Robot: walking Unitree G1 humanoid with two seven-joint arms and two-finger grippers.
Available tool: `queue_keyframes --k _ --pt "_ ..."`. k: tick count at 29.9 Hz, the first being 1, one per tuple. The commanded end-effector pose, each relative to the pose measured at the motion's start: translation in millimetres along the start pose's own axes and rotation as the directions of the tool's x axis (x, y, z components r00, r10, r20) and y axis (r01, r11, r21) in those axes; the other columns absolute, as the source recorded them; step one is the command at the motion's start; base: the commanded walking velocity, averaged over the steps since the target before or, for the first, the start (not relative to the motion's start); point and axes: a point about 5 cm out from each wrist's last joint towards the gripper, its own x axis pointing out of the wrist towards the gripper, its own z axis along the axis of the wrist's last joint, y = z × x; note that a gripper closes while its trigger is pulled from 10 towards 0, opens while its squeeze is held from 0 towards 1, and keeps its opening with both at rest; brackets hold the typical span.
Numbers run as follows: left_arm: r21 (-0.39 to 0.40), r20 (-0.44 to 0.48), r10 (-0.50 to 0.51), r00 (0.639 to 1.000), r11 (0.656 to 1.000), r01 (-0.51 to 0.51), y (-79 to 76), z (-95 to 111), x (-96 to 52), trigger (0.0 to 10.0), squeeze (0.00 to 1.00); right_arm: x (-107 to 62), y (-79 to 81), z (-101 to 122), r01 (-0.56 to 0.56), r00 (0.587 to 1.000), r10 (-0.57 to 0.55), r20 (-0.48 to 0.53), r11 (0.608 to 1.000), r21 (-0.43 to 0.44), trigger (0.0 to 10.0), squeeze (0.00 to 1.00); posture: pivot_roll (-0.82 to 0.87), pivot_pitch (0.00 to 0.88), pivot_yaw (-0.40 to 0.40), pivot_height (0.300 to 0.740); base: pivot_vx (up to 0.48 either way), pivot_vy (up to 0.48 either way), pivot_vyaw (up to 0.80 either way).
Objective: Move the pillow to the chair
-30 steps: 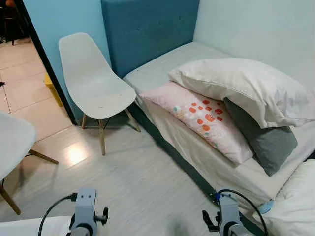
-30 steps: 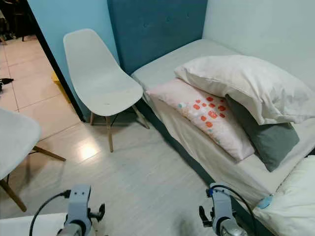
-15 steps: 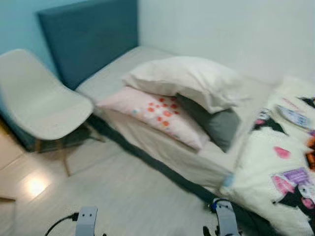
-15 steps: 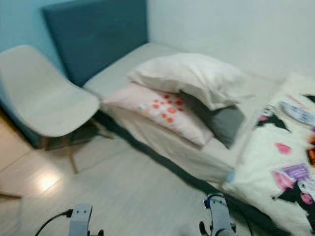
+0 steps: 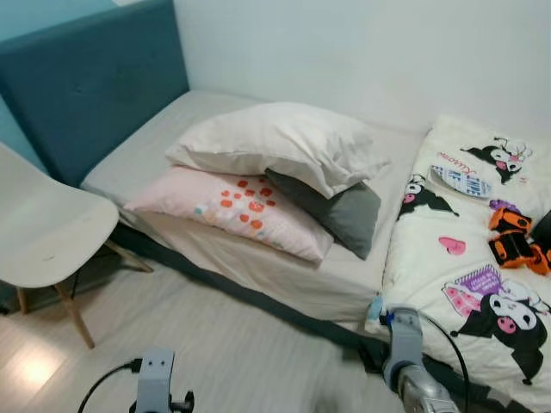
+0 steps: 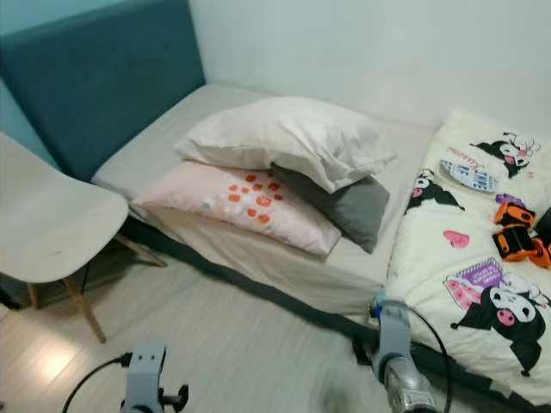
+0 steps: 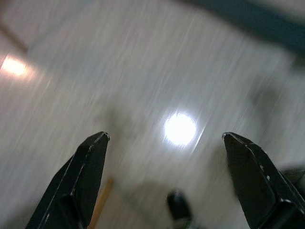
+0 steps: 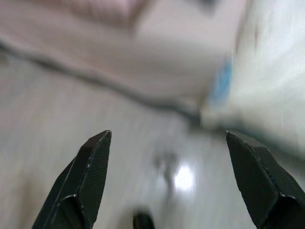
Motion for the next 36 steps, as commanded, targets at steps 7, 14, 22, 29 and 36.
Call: queue_keyframes --k 7,14,22,29,36 --pt "-0.031 0.166 -0.003 0.986 0.999 0.008 -4.6 39.0 8.3 10.0 0.00 12.2 52.6 74.6 -0.370 0.887 0.375 0.268 0.926 -0.073 10.0 0.00 -0.22 0.100 0.040 0.740 0.480 0.000 0.00" --pt "-0.029 0.182 0.013 0.983 1.000 -0.008 -1.8 43.1 9.0 10.0 0.00 1.9 81.6 121.8 -0.495 0.734 0.544 0.406 0.838 -0.228 10.0 0.00 -0.22 0.107 0.040 0.740 0.480 0.000 -0.56" --pt "-0.012 0.142 0.009 0.990 1.000 -0.007 -2.3 29.9 6.2 10.0 0.00 -11.9 67.7 178.4 -0.386 0.665 0.476 0.576 0.879 -0.282 10.0 0.00 -0.23 0.114 0.040 0.740 0.480 0.000 -0.78" --pt "0.002 0.066 0.047 0.997 0.999 -0.047 5.2 11.4 2.0 10.0 0.00 -29.2 45.9 218.1 -0.168 0.685 0.430 0.589 0.879 -0.447 10.0 0.00 -0.23 0.120 0.039 0.740 0.343 0.000 0.00" --pt "0.023 -0.036 0.088 0.995 0.996 -0.087 14.8 -14.2 -6.1 10.0 0.00 -42.7 26.5 204.7 -0.142 0.783 0.566 0.258 0.566 -0.812 10.0 0.00 -0.23 0.124 0.045 0.740 0.000 0.000 0.00"
